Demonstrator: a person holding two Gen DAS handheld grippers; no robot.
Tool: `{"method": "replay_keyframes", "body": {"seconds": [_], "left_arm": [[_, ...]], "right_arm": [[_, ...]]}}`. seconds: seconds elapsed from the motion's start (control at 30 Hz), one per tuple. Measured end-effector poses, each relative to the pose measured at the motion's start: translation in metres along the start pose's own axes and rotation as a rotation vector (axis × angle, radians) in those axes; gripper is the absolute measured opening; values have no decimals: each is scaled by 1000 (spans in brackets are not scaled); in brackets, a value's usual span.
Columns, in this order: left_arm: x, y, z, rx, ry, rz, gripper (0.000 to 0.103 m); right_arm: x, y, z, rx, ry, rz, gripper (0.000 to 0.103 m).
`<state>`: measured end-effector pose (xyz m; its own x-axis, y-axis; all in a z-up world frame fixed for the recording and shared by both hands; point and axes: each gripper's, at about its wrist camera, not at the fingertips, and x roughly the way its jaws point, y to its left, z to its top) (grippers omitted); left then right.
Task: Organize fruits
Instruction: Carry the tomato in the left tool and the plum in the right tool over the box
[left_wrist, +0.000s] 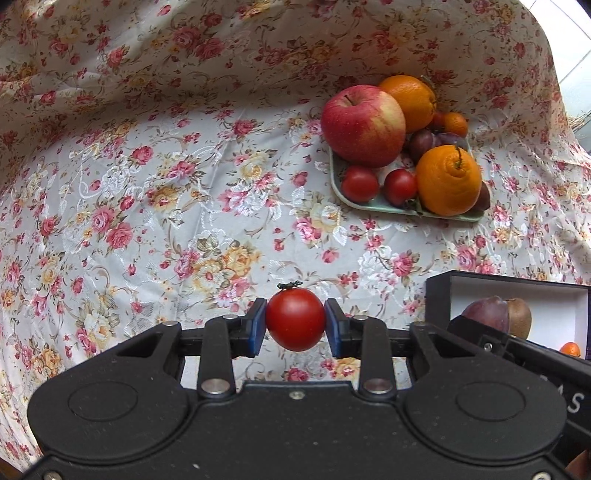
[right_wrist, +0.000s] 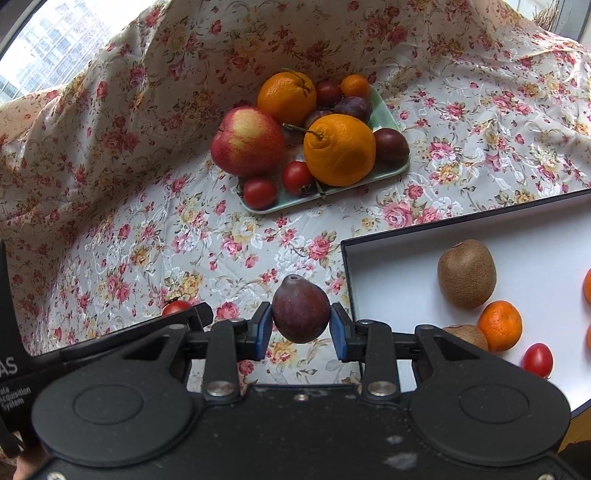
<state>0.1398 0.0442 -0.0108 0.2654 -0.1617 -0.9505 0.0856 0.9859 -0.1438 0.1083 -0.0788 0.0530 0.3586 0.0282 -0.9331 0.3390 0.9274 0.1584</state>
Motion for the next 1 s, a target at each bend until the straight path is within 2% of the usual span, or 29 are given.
{"method": "replay_keyframes", "body": {"seconds": [0.23, 0.33, 0.57, 0.8, 1.0], "left_arm": [[-13, -48, 0, 75, -24, -57, 41], [-15, -73, -4, 128, -31, -57, 41], [-8, -119, -36, 263, -12, -53, 42], [0, -150, -66, 354, 34, -60, 42], [-3, -161, -88, 407, 41, -50, 42]], "right_arm": [[-19, -59, 13, 120, -63, -62, 35], [-25, -85, 16, 164, -83, -93, 35], [-33, -150, 20, 277, -98, -147, 35], [-33, -181, 18, 316, -84, -162, 35], [-36, -199, 14, 326, -71, -179, 35]]}}
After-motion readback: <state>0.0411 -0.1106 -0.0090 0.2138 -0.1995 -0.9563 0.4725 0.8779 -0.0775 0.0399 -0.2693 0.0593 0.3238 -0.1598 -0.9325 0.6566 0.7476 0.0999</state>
